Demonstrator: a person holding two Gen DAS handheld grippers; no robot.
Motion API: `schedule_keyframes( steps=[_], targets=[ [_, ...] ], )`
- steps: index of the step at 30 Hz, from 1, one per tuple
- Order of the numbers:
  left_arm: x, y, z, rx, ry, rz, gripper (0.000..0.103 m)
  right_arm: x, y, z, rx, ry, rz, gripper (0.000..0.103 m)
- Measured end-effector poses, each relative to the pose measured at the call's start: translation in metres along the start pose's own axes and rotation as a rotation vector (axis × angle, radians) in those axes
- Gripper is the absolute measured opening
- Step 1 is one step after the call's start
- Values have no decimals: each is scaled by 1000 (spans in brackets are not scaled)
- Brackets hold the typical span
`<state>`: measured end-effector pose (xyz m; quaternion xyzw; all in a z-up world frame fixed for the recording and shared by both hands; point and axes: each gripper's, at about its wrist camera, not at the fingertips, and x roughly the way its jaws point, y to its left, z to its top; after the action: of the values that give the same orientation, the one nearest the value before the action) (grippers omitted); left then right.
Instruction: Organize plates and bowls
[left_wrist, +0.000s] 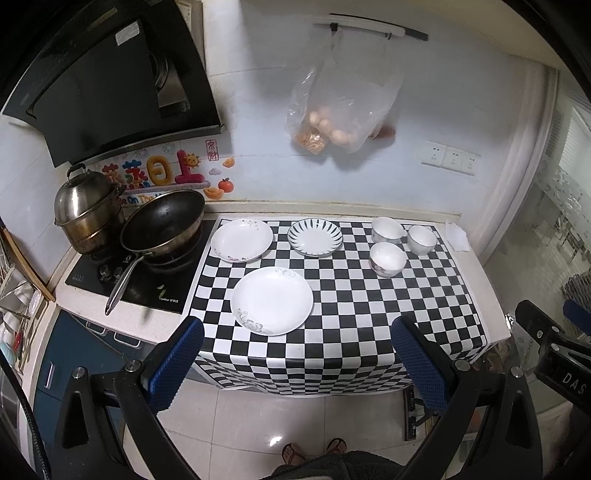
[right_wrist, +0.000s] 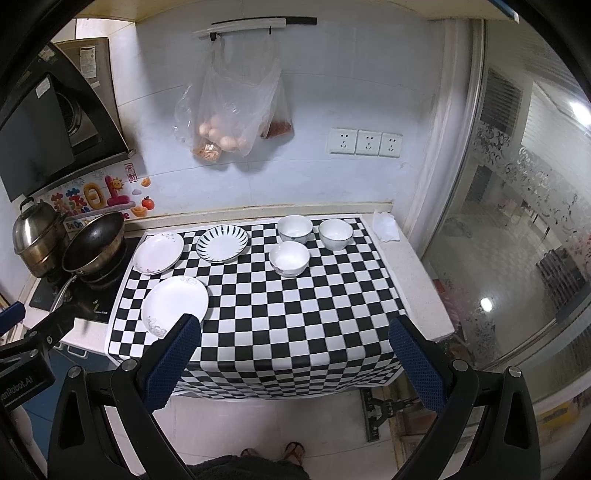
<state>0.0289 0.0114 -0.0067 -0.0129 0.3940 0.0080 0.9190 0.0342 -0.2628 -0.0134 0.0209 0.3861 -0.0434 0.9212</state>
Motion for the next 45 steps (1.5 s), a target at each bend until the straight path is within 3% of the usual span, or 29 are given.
schedule_keyframes(
  steps=[3, 5, 10, 19, 27, 32, 35, 37, 39, 40, 42, 44, 45],
  targets=[
    [24, 18, -1, -24, 16, 19, 103, 24, 8, 1, 20, 6, 56, 103],
    [48, 34, -1, -42, 51, 36, 103, 52, 20, -2, 23, 55, 123, 103],
    [137, 89, -6, -128, 204, 64, 103, 140, 60, -8, 22, 190, 265, 103],
    [291, 152, -28, -277, 459, 46, 102, 320, 140, -19, -41, 393, 340, 103],
    [399, 176, -39, -381, 592, 10, 96, 458, 177, -16, -66, 580, 381, 102],
    [439, 183, -36, -395, 649, 8, 94, 519, 186, -23, -45, 714, 407, 100],
    [457, 183, -34, -375, 681, -21, 85, 542, 192, -29, -41, 775, 427, 92],
    [465, 181, -33, -350, 701, -23, 72, 553, 194, -32, -34, 806, 442, 84],
    [472, 180, -32, -334, 722, -27, 52, 564, 198, -36, -31, 850, 460, 75],
    [475, 179, -32, -329, 730, -29, 48, 565, 200, -36, -35, 847, 461, 74],
    [479, 178, -31, -325, 741, -40, 37, 568, 208, -35, -53, 845, 484, 59],
    [480, 177, -30, -320, 747, -48, 34, 571, 216, -36, -61, 860, 493, 50],
    [480, 176, -29, -312, 745, -41, 34, 572, 219, -36, -66, 864, 505, 34]
  ],
)
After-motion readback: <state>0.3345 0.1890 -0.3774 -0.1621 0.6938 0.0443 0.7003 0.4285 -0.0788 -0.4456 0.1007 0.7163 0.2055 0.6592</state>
